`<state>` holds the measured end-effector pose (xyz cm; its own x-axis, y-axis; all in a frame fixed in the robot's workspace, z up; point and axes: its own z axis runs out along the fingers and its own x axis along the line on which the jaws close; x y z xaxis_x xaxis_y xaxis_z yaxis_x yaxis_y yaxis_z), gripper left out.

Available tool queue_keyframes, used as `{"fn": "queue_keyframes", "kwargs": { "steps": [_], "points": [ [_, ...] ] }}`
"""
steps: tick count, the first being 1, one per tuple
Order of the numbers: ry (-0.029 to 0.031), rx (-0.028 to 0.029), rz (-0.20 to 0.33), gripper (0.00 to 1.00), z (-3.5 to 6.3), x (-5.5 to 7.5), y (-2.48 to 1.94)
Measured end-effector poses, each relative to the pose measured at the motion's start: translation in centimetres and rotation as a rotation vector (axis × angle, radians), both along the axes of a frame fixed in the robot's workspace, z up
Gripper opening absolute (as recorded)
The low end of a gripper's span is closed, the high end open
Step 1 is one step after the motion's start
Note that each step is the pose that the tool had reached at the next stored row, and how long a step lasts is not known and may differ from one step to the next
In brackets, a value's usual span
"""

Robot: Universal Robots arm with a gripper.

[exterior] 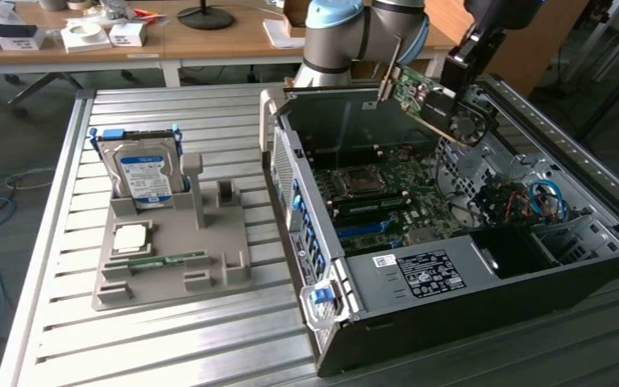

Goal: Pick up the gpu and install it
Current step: 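Insert the gpu into the slot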

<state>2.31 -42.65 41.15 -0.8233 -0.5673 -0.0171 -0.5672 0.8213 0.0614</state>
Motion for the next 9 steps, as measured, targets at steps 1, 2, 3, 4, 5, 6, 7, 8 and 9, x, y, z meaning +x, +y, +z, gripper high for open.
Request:
{"fn": "queue_keyframes", "kwargs": {
  "steps": [1, 2, 3, 4, 5, 6, 7, 8, 9],
  "points": [
    [0.0000, 0.0000, 0.018, 0.26, -0.02, 0.00, 0.00],
    [0.0000, -0.0001, 0.036, 0.26, -0.05, 0.00, 0.00],
    [0.0000, -0.0002, 0.054, 0.26, -0.08, 0.00, 0.00],
    [0.0000, -0.0002, 0.072, 0.26, -0.11, 0.00, 0.00],
    [0.0000, 0.0000, 0.090, 0.26, -0.14, 0.00, 0.00],
    [0.0000, 0.0000, 0.109, 0.26, -0.18, 0.00, 0.00],
    [0.0000, -0.0001, 0.127, 0.26, -0.21, 0.00, 0.00],
    [0.0000, -0.0001, 0.145, 0.26, -0.24, 0.00, 0.00],
    [-0.0001, 0.0000, 0.163, 0.26, -0.28, 0.00, 0.00]
  ]
}}
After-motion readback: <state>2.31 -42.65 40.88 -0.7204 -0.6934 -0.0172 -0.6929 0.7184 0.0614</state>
